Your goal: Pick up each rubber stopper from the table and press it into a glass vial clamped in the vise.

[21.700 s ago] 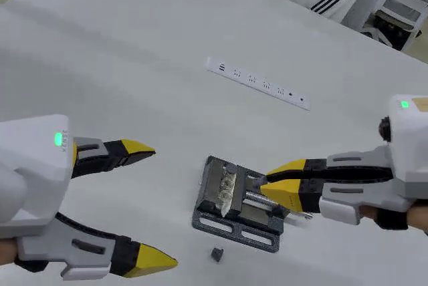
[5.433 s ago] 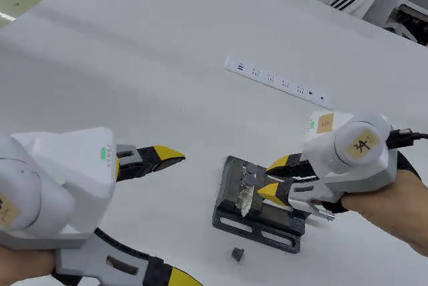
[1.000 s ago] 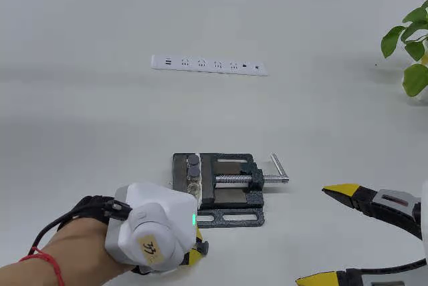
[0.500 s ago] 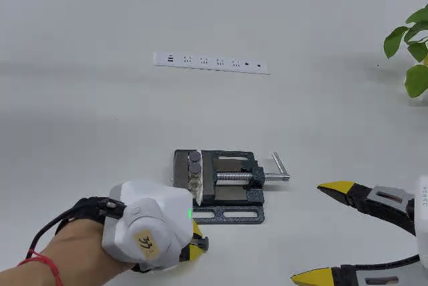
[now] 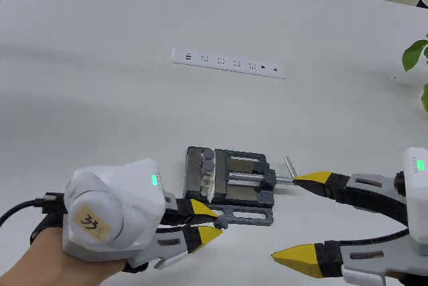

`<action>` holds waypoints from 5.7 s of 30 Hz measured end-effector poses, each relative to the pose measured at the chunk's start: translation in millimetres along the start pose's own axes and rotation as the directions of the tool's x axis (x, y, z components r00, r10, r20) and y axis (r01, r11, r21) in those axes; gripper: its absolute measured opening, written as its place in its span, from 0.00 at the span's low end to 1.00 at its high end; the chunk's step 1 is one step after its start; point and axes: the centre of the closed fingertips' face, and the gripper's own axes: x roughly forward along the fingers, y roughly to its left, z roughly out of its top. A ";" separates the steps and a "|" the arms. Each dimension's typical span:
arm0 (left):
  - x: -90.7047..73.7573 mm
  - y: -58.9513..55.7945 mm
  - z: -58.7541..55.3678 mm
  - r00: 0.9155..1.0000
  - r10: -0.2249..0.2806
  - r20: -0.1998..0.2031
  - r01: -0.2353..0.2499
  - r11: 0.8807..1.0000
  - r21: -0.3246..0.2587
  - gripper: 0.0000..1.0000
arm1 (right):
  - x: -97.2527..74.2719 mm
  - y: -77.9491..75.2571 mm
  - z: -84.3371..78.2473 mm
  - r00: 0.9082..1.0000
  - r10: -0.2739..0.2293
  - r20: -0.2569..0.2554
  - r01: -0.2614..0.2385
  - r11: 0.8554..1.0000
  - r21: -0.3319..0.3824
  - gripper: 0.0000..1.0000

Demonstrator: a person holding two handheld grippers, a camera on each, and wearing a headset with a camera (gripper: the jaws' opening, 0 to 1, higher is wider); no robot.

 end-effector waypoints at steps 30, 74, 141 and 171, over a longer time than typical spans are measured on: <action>-49.9 -10.8 48.8 0.980 0.030 0.197 -0.033 0.999 0.014 0.05 | 27.1 52.6 65.4 0.935 0.329 -0.132 -0.346 0.927 -0.147 0.09; -49.9 -13.8 46.4 0.983 -0.018 0.184 0.016 1.000 0.010 0.05 | 27.9 55.8 64.7 0.923 0.343 -0.177 -0.375 0.905 -0.203 0.07; -75.9 55.9 -8.6 0.960 0.189 0.208 -0.173 0.981 -0.094 0.53 | 80.7 -39.6 48.4 0.938 0.071 -0.340 -0.114 0.987 -0.109 0.06; -72.9 51.9 -31.0 0.968 0.167 0.186 -0.147 0.982 -0.114 0.84 | 108.6 -57.9 8.1 0.877 0.002 -0.480 -0.093 0.982 -0.166 0.06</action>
